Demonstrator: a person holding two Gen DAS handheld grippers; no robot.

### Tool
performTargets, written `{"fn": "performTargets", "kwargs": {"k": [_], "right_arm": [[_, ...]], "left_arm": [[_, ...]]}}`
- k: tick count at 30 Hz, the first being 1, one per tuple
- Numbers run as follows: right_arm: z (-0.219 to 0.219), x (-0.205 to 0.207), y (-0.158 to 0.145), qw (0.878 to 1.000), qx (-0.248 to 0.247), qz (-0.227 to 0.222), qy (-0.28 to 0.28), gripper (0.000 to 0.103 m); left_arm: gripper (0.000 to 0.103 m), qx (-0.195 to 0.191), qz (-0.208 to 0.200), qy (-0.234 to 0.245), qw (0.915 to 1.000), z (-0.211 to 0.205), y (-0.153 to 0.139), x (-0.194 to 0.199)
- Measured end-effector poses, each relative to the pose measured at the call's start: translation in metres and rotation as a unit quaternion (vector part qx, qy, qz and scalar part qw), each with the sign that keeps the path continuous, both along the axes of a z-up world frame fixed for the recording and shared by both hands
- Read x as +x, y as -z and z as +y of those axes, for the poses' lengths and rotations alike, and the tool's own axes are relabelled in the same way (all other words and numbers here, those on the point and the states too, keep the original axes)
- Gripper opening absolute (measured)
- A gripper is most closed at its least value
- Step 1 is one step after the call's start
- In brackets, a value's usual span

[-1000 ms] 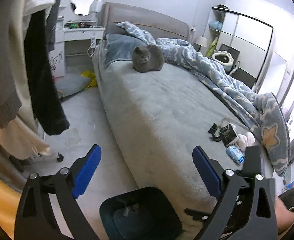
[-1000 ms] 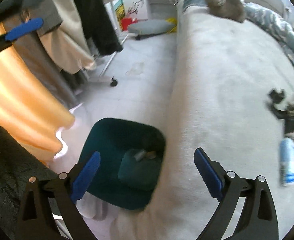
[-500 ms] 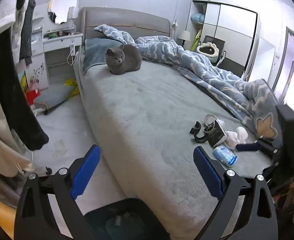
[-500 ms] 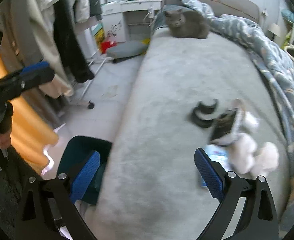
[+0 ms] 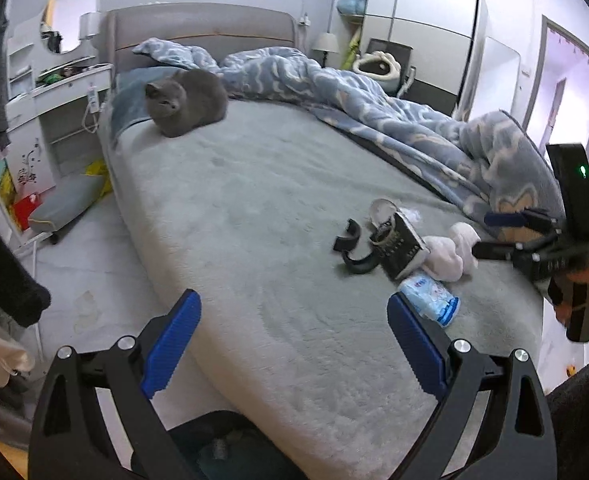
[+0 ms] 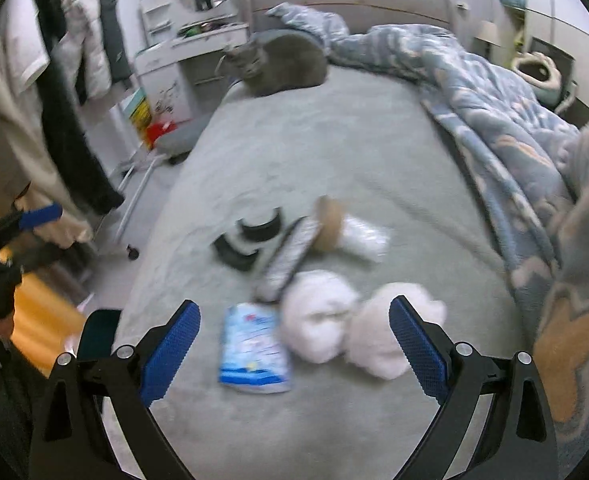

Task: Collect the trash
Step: 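Move both tools back over the bed toward the remaining trash, then grasp the white tissue with the right tool while the left tool grasps the wipes packet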

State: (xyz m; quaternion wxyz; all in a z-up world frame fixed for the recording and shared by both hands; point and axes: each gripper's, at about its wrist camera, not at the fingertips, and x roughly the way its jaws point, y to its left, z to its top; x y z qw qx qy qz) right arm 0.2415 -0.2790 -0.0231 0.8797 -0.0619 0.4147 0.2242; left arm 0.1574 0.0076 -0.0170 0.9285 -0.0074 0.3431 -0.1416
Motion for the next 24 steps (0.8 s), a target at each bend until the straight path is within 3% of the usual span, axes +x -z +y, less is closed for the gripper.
{"fn": "performTargets", "kwargs": {"k": [12, 24], "right_arm": [[-0.033, 0.032, 0.035, 0.998, 0.023, 0.035, 0.036, 0.096], [-0.063, 0.053, 0.051, 0.993, 0.07, 0.058, 0.07, 0.096]], "left_arm": [[0.096, 0.0, 0.036, 0.064, 0.9973, -0.049, 0.024, 0.018], [0.096, 0.002, 0.052, 0.137, 0.9893, -0.092, 0.046, 0.032]]}}
